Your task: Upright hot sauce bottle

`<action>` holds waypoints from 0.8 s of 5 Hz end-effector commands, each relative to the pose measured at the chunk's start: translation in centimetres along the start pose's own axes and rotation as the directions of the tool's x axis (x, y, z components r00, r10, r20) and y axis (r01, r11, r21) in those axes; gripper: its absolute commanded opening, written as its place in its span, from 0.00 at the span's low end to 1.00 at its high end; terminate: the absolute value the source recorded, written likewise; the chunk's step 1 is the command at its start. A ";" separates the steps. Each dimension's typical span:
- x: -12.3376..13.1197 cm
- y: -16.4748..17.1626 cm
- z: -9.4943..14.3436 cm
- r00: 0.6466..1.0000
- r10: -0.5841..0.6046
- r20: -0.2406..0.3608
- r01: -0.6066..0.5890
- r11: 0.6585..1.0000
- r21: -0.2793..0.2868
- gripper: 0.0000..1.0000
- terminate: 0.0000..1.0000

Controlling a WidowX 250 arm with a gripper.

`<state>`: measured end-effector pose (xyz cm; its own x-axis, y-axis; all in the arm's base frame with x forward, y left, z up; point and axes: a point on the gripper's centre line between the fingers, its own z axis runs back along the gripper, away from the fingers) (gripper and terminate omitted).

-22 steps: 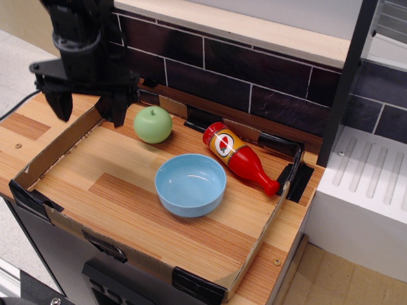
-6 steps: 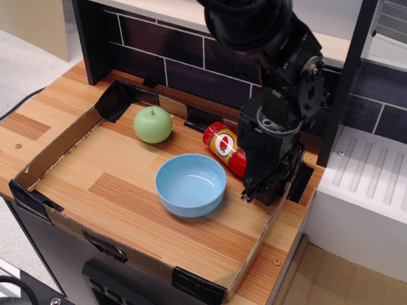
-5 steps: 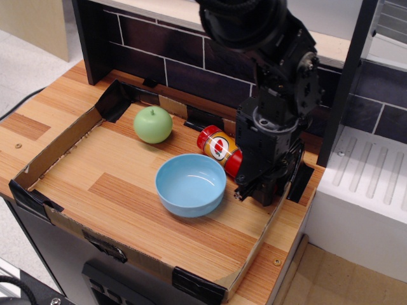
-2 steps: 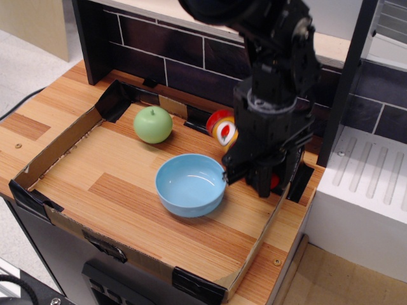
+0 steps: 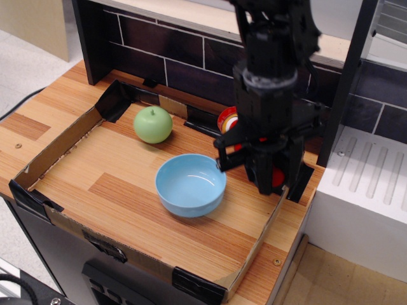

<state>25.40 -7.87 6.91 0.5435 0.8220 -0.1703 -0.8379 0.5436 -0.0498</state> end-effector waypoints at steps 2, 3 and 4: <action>1.2 -0.8 3.5 0.935 0.003 -0.354 0.014 0.999 0.044 0.00 0.00; 0.9 -0.7 3.6 0.872 -0.043 -0.488 0.065 0.997 0.028 0.00 0.00; 0.1 -0.8 3.7 0.831 -0.089 -0.549 0.109 0.994 0.003 0.00 0.00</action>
<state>24.61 -8.04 9.88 0.4576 0.5331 -0.7116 -0.7760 0.6301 -0.0270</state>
